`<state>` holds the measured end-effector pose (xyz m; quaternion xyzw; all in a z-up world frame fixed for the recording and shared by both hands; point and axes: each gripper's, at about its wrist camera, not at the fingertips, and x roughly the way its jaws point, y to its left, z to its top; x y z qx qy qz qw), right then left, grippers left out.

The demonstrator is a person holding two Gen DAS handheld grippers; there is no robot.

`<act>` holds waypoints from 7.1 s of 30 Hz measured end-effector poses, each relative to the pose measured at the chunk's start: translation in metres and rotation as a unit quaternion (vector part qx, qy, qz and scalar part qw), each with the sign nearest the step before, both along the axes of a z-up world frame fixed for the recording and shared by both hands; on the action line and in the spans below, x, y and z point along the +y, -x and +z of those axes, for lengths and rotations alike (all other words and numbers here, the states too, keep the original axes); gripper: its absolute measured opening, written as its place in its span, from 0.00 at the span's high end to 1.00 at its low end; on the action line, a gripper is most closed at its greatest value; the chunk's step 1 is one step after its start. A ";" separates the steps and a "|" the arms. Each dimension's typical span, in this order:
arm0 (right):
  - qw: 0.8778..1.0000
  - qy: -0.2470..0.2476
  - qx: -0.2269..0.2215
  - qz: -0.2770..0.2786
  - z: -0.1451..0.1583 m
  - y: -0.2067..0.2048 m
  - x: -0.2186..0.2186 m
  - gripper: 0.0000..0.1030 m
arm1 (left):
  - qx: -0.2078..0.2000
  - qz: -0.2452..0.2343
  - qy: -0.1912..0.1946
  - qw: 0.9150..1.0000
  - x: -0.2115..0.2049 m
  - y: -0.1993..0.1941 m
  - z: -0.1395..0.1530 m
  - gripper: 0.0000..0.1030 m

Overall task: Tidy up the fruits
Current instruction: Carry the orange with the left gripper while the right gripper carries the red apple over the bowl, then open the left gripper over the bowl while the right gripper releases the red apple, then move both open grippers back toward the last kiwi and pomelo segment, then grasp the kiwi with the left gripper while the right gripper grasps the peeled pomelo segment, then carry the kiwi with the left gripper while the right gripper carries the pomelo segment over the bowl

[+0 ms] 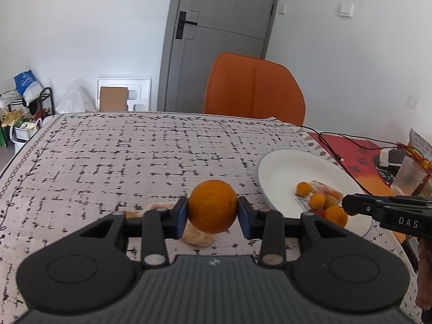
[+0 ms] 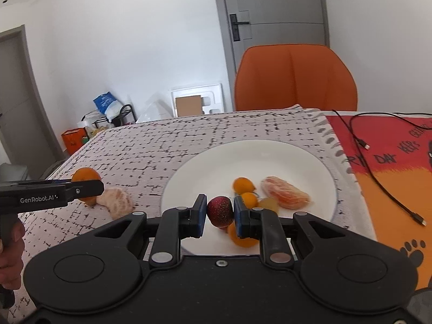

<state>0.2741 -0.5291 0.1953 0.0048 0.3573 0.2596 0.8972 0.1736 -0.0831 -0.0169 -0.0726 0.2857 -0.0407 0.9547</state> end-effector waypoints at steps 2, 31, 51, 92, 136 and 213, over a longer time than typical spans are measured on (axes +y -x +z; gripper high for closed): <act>1.000 -0.001 0.001 -0.005 -0.001 0.000 -0.005 0.81 | 0.000 -0.005 -0.002 1.000 -0.005 -0.002 0.000 0.63; 0.998 -0.025 0.006 -0.053 -0.014 -0.007 -0.047 0.70 | 0.000 -0.072 -0.025 0.997 -0.069 -0.031 -0.004 0.63; 0.998 -0.026 0.007 -0.064 -0.013 -0.005 -0.049 0.59 | -0.001 -0.071 -0.032 0.997 -0.071 -0.034 0.001 0.58; 0.998 -0.055 -0.012 0.011 -0.007 0.001 0.037 0.00 | 0.018 0.075 -0.031 0.996 0.049 0.004 -0.004 0.28; 0.996 -0.008 0.003 0.090 -0.018 -0.006 0.106 0.20 | 0.044 0.087 0.033 0.995 0.079 -0.019 -0.045 0.76; 0.983 0.039 0.001 0.177 -0.028 0.003 0.156 0.63 | 0.004 0.125 0.038 0.991 0.099 0.025 -0.018 0.76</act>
